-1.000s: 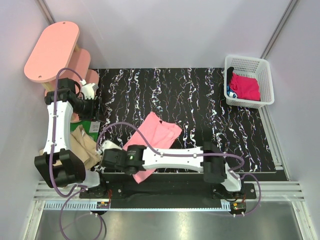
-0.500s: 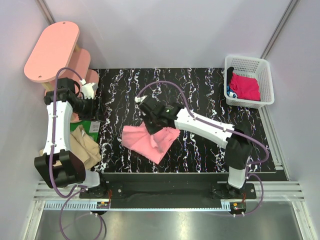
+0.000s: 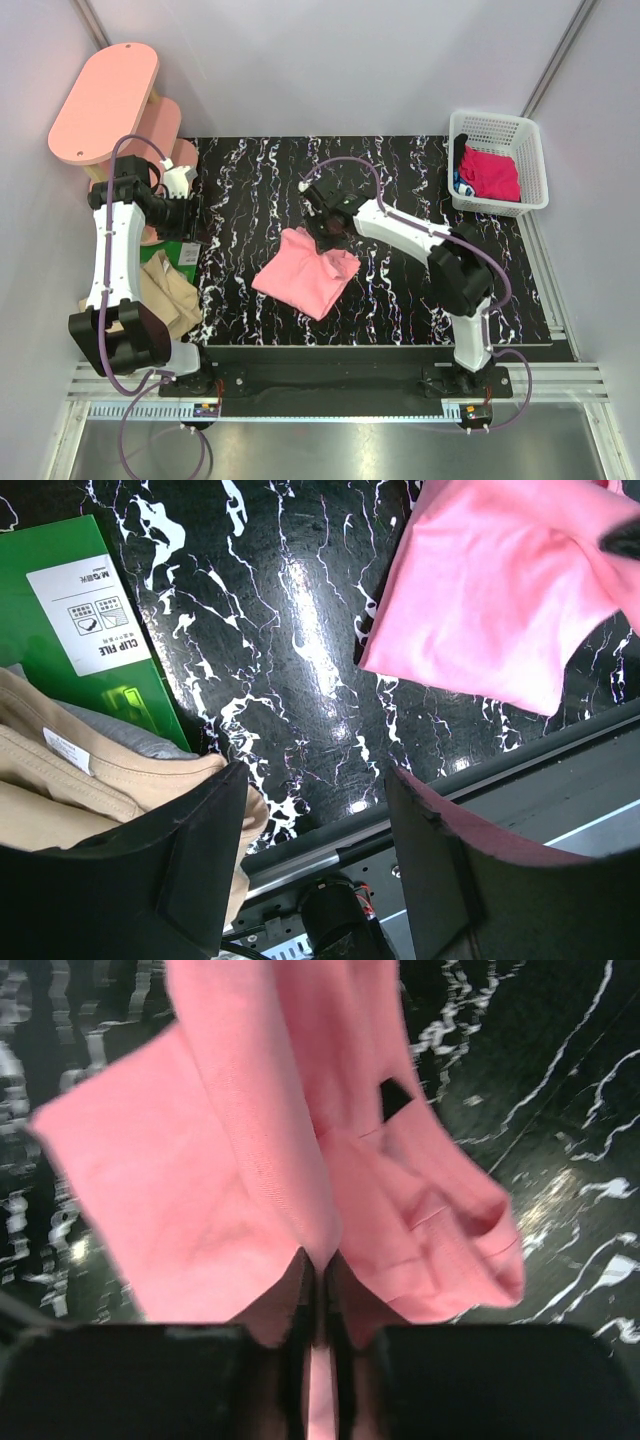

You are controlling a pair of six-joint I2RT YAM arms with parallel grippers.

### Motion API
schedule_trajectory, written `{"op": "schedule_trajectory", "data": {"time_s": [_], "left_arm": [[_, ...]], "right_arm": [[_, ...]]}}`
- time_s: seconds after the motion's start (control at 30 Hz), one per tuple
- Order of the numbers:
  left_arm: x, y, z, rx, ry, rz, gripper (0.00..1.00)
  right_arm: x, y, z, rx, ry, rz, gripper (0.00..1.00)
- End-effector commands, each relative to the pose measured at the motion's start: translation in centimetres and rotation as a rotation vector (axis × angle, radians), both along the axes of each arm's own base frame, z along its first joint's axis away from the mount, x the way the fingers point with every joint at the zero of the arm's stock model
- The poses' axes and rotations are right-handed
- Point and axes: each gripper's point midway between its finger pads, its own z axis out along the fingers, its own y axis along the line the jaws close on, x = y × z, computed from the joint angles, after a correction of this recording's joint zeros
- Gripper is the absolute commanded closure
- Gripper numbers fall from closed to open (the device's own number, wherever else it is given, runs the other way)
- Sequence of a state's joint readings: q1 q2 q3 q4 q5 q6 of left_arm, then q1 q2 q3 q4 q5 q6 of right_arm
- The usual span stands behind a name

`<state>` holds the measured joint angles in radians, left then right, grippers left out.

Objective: Fold and stack the t-shirts

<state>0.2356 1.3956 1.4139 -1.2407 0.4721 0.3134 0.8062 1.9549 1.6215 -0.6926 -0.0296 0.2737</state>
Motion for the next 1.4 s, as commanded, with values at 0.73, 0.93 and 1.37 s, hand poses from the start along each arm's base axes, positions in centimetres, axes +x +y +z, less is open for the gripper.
{"op": "schedule_trajectory", "data": {"time_s": [0.73,0.93,1.37], "left_arm": [[-0.7,-3.5,0.6,-0.030,-0.012,-0.157,0.36],[-0.4,-4.7,0.0,-0.009,0.009,-0.190,0.36],[4.1,-6.4,-3.9,-0.097,0.176,-0.275,0.28]], "right_arm": [[3.0,-6.6,6.5,0.108,-0.053,-0.449,0.10],[-1.8,1.2,7.9,0.541,0.260,-0.271,0.11],[0.5,1.7,0.0,0.688,0.554,-0.451,0.16]]}}
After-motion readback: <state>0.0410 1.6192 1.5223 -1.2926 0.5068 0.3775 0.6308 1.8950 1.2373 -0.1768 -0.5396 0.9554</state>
